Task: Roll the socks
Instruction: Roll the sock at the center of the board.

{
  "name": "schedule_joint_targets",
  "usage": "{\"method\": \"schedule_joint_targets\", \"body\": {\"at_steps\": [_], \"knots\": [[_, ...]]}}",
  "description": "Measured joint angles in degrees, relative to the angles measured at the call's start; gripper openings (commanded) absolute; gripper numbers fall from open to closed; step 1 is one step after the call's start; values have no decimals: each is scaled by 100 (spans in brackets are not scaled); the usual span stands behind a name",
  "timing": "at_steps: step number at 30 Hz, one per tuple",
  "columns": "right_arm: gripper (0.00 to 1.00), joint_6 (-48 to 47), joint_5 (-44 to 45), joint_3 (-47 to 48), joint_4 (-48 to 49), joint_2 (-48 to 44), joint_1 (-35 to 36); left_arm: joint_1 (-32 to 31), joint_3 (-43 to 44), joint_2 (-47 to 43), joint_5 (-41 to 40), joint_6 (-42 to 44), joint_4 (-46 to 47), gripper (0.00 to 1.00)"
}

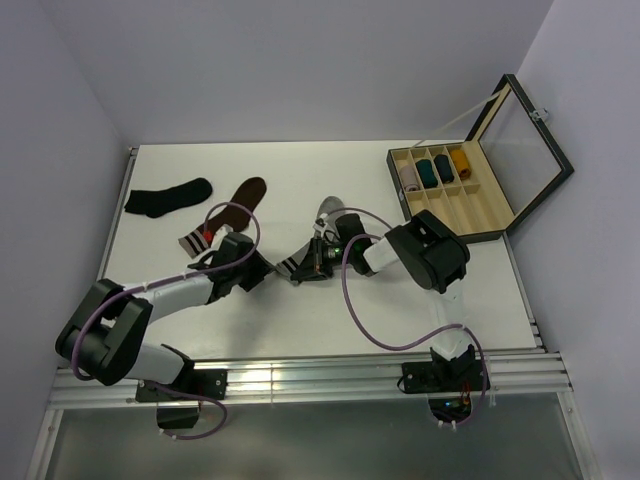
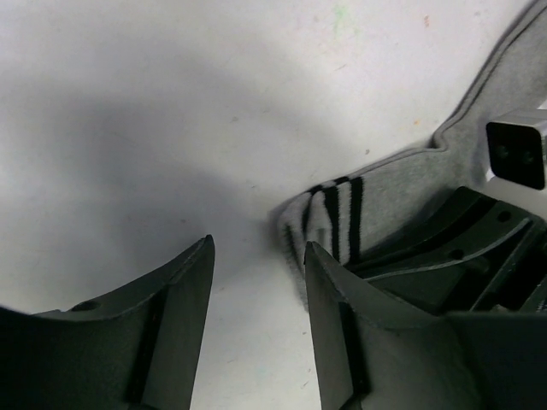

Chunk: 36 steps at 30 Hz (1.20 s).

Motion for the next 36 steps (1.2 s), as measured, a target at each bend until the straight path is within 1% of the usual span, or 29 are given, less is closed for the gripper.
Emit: {"method": "schedule_joint_targets", "body": {"at_steps": [1,3,4,6,7,9,15,22,26,31,36], "knots": [[0,63,-7,-28,70,17,-22,-4,-39,0,2,-13,7,47],[0,179,-48,-66,195,66,-63,-11,-90,7,-2,-63,11,44],[0,240,-83,-72,247,92,-85,-11,-96,22,0,-87,11,39],[0,321,-118,-92,348,127,-114,-11,-96,42,-4,-105,0,35],[0,365,-131,-101,385,140,-127,-13,-96,70,-9,-125,-22,31],[0,380,-133,-101,389,144,-129,-17,-72,127,-11,-136,-33,27],[0,380,-133,-98,380,144,-129,-81,125,385,-9,-133,-24,25],[0,431,-133,-98,407,146,-136,-203,323,691,-7,-127,190,24],[0,428,-133,-98,400,146,-136,-212,302,669,-13,-127,227,24],[0,426,-131,-96,389,146,-136,-216,52,450,-11,-122,332,25],[0,413,-131,-83,356,146,-136,-221,-85,417,70,-118,610,25]]}}
